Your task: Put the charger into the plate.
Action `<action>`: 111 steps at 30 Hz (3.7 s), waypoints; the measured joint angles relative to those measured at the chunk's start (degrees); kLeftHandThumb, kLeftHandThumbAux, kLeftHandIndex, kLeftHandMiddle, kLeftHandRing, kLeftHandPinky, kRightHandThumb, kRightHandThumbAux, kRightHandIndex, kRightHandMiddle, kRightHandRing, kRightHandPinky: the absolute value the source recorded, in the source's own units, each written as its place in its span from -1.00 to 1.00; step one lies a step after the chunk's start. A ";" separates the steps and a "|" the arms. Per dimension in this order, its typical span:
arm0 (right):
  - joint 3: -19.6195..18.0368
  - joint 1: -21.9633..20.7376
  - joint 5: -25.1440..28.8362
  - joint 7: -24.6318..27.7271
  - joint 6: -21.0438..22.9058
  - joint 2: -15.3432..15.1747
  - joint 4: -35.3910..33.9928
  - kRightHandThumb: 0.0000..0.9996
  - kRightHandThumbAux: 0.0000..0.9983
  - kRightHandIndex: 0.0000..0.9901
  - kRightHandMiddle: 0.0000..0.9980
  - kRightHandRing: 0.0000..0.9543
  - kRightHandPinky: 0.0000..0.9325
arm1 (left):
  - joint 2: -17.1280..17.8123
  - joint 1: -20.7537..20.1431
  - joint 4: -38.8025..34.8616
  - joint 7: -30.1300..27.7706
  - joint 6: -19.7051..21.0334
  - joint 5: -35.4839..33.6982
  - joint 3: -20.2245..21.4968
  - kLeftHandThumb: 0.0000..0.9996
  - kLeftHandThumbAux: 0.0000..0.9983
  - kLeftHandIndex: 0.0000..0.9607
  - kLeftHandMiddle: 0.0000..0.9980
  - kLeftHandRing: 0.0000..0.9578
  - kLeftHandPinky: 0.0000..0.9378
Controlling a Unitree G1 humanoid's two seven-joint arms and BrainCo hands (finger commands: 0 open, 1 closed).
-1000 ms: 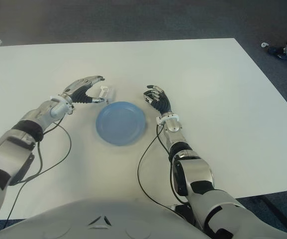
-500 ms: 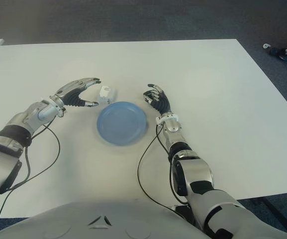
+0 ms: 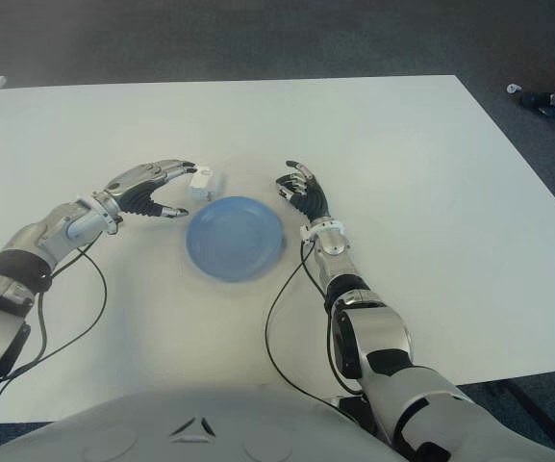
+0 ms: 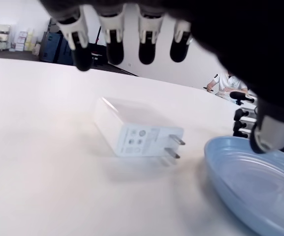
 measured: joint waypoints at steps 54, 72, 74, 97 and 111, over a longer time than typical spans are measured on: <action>-0.14 0.04 0.01 0.05 0.57 0.63 -0.09 -1.00 0.52 -0.71 -0.13 -0.14 -0.33 | -7.44 -9.87 20.30 0.83 2.61 2.54 -2.77 -1.00 -0.04 -1.00 -0.90 -0.86 -0.78; -0.23 0.01 0.05 0.05 0.58 0.88 -0.18 -1.00 0.50 -0.71 -0.12 -0.13 -0.31 | -8.75 -11.02 23.23 0.74 4.25 2.52 -3.14 -1.00 0.02 -1.00 -0.85 -0.81 -0.76; -0.23 0.00 0.05 0.05 0.58 0.90 -0.20 -1.00 0.49 -0.71 -0.12 -0.13 -0.30 | -8.76 -11.16 23.38 0.92 4.30 2.53 -3.18 -1.00 0.04 -1.00 -0.84 -0.81 -0.76; -0.11 -0.26 0.00 0.04 0.59 1.37 -0.23 -1.00 0.43 -0.71 -0.13 -0.14 -0.34 | -7.94 -12.38 23.47 17.88 4.42 12.50 -11.13 -1.00 0.35 -0.95 -0.88 -0.91 -0.89; -0.06 -0.41 0.00 0.04 0.73 1.64 -0.23 -1.00 0.36 -0.67 -0.13 -0.18 -0.41 | -6.78 -14.55 23.30 25.26 6.80 19.06 -17.37 -1.00 0.45 -0.91 -0.90 -0.95 -0.95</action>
